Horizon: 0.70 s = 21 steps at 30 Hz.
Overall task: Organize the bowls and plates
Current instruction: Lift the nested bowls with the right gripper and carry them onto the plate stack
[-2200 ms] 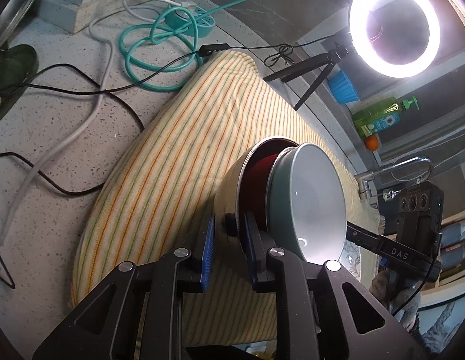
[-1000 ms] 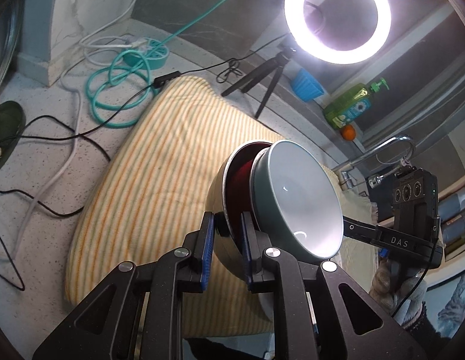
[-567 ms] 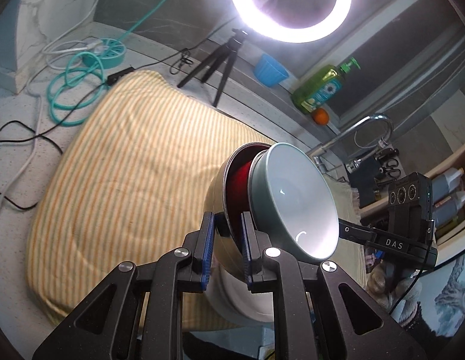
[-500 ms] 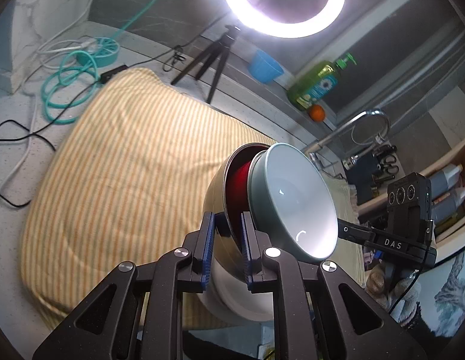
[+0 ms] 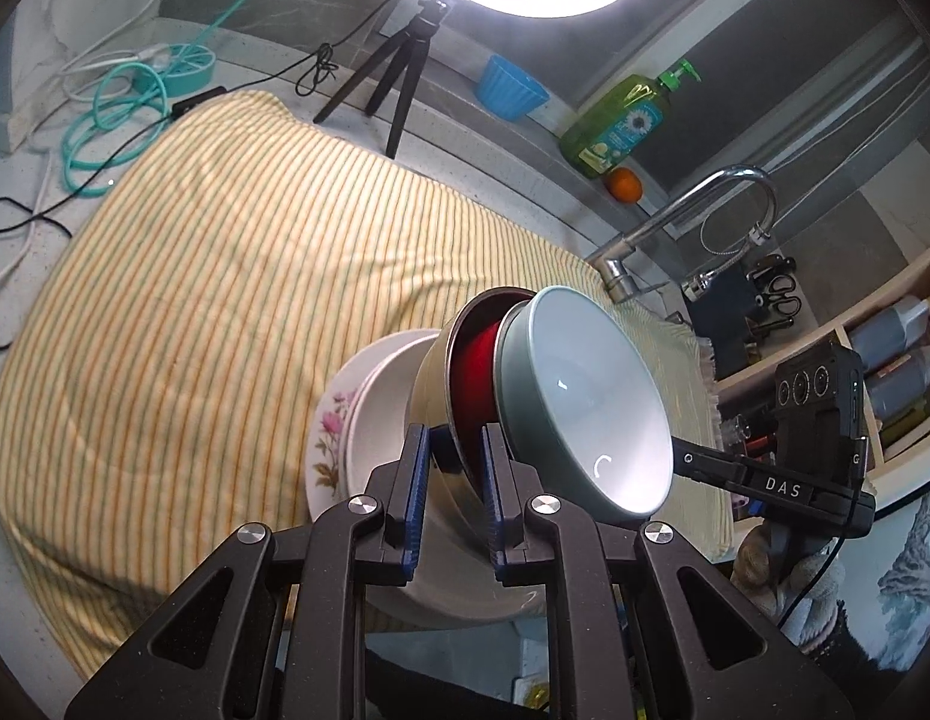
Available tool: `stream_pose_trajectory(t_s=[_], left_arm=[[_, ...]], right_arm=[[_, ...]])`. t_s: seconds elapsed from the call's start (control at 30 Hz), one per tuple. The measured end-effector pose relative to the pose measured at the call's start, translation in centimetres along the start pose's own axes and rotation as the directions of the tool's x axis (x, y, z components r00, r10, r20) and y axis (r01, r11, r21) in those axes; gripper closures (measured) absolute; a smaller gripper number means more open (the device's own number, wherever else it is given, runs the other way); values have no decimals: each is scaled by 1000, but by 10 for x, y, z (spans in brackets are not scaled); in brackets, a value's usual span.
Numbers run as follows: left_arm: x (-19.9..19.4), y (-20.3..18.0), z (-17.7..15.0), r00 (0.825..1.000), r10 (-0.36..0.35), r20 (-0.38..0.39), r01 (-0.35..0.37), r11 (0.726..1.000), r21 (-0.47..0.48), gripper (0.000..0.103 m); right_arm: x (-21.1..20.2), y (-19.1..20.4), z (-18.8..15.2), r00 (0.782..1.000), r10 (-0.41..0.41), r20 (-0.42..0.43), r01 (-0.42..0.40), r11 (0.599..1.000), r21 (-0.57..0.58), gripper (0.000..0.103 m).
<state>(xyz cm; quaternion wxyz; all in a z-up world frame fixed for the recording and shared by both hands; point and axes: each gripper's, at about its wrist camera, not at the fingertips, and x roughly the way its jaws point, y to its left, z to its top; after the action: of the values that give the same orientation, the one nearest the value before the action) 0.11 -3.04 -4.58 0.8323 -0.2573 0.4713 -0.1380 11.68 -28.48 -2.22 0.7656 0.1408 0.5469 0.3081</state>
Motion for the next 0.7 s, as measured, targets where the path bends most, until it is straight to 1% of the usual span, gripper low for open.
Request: stream_pose_trajectory(t_s=[0.03, 0.23, 0.37, 0.7], left_arm=[[2, -1, -1, 1000, 1, -1, -1, 1000, -5, 90], [10, -2, -9, 1000, 24, 4, -24, 1000, -12, 90], [13, 2, -13, 999, 36, 6, -36, 999, -26, 90], [11, -1, -20, 998, 58, 16, -58, 998, -24, 90]], right_arm=[[0, -2, 0, 1000, 0, -2, 0, 1000, 0, 88], [5, -6, 0, 1000, 1, -10, -1, 1000, -5, 88], [8, -5, 0, 1000, 6, -9, -6, 1000, -28, 88], [11, 0, 2, 1000, -11, -9, 10, 996, -92, 86]])
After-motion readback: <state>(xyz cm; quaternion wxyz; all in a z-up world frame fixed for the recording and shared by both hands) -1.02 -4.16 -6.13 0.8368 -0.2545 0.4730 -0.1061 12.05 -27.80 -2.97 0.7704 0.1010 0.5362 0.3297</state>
